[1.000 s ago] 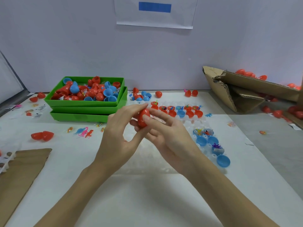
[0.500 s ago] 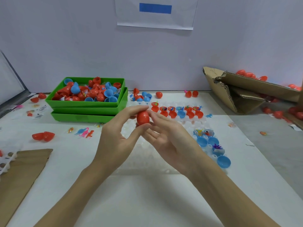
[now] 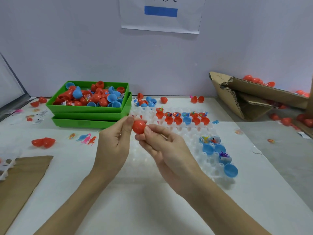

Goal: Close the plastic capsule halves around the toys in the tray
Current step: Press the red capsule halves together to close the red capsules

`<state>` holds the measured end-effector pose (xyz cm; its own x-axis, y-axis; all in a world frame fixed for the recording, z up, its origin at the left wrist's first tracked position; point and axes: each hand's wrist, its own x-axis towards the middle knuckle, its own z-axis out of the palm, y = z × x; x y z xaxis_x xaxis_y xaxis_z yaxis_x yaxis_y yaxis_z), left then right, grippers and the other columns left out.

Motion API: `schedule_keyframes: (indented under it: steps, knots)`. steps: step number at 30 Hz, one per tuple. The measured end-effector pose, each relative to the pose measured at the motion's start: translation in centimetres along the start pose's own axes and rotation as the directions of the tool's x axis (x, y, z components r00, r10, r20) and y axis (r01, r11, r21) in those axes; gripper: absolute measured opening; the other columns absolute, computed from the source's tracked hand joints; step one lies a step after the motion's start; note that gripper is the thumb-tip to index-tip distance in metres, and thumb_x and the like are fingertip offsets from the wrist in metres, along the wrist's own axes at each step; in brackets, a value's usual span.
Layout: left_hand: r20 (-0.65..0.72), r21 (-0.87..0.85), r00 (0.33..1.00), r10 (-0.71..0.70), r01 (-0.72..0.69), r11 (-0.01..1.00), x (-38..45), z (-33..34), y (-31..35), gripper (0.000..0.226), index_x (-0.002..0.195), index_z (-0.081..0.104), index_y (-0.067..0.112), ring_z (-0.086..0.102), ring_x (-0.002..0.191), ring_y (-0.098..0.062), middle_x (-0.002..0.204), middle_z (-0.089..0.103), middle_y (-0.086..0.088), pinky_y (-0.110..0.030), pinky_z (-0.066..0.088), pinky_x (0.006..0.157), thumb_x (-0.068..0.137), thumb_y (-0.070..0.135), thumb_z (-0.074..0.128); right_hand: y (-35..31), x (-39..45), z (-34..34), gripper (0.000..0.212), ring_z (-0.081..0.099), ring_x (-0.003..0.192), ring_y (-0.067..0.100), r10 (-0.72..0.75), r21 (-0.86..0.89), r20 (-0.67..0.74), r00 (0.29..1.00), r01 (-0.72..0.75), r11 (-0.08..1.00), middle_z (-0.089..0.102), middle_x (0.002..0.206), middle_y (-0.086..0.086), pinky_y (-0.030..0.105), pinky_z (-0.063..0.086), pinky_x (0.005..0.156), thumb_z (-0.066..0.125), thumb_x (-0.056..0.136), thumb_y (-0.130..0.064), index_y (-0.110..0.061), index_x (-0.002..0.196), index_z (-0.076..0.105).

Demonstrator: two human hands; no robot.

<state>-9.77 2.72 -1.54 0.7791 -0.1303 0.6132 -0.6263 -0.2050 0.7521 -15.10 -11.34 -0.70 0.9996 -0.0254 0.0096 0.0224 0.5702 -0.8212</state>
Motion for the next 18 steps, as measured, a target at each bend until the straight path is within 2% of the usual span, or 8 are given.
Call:
schedule_keyframes:
  steps: [2,4,7,13,16,18]
  knots:
    - [-0.034,-0.046,0.999,-0.043,0.041,0.998,0.0,-0.1,0.1,0.037,0.103,0.073,0.027,0.068,0.087,-0.008,0.087,0.074,0.008,-0.018,0.054,0.079,0.107,0.043,0.04,-0.2,0.0,0.1,0.024,0.076,0.096,0.025,-0.09,-0.192,-0.019,0.996,0.085,0.978,0.078,0.096,0.015,0.028,0.06,0.087,0.072,0.095,-0.014,-0.004,0.116,0.068]
    - [-0.021,-0.049,0.999,-0.04,0.039,0.998,0.2,-0.1,0.4,0.027,0.104,0.069,0.035,0.068,0.089,-0.005,0.09,0.073,0.013,-0.013,0.051,0.077,0.107,0.04,0.043,-0.5,0.1,0.3,0.027,0.076,0.095,0.03,-0.069,-0.179,-0.005,0.998,0.067,0.982,0.077,0.099,0.016,0.033,0.061,0.086,0.068,0.099,-0.019,-0.004,0.12,0.065]
    - [0.062,-0.052,0.998,-0.022,0.025,0.998,-0.2,0.5,0.6,0.023,0.111,0.071,0.029,0.07,0.106,-0.013,0.103,0.074,0.015,-0.019,0.054,0.087,0.105,0.035,0.05,-0.7,-0.1,0.5,0.037,0.076,0.098,0.032,-0.03,-0.099,0.014,0.999,0.032,0.995,0.077,0.103,0.016,0.038,0.061,0.091,0.064,0.101,-0.029,-0.002,0.126,0.058]
    - [0.122,-0.093,0.992,-0.024,0.035,0.995,-0.3,0.9,0.7,0.022,0.119,0.072,0.026,0.069,0.114,-0.02,0.114,0.075,0.01,-0.025,0.055,0.095,0.103,0.025,0.057,-0.8,0.3,-0.4,0.03,0.076,0.099,0.027,-0.14,-0.195,-0.046,0.989,0.128,0.972,0.078,0.101,0.016,0.037,0.059,0.096,0.071,0.096,-0.022,-0.005,0.119,0.06]
    - [0.127,-0.058,0.992,-0.018,0.025,0.998,-0.3,0.9,0.7,0.023,0.121,0.072,0.028,0.068,0.115,-0.015,0.115,0.074,0.014,-0.021,0.054,0.093,0.103,0.028,0.057,-1.0,0.2,-0.1,0.029,0.076,0.095,0.028,-0.166,-0.236,-0.064,0.984,0.147,0.961,0.078,0.097,0.017,0.033,0.061,0.088,0.072,0.096,-0.02,-0.004,0.116,0.06]
    - [0.107,-0.021,0.994,-0.003,0.005,1.0,-0.3,0.9,0.6,0.028,0.128,0.069,0.024,0.065,0.12,-0.009,0.122,0.072,0.016,-0.014,0.05,0.095,0.107,0.033,0.052,-1.3,0.3,0.1,0.032,0.077,0.095,0.027,-0.191,-0.277,-0.102,0.976,0.157,0.948,0.078,0.099,0.014,0.034,0.06,0.091,0.071,0.096,-0.022,-0.006,0.121,0.059]
